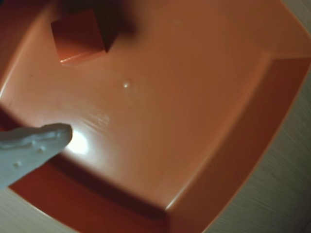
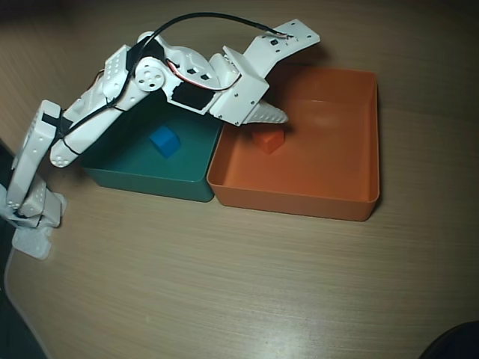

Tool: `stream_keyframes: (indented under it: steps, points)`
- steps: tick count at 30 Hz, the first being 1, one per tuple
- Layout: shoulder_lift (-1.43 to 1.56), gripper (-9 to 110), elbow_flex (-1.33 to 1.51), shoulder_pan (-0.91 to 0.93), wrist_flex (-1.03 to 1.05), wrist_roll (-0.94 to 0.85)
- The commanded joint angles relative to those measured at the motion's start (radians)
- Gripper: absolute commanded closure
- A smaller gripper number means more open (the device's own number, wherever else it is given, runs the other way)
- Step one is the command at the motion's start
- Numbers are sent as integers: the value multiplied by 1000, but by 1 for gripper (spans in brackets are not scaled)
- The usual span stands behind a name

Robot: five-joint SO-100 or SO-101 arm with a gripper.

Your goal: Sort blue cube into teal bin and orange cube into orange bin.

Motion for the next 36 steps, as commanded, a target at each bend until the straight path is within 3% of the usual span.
stream_keyframes:
  steps: [1, 11, 24, 36]
  points:
    - [29, 74, -74, 8, -11, 5]
    - [29, 109, -74, -2, -3, 8]
    - [112, 107, -3, 15, 2, -5]
    - [834, 107, 782, 115, 2, -8]
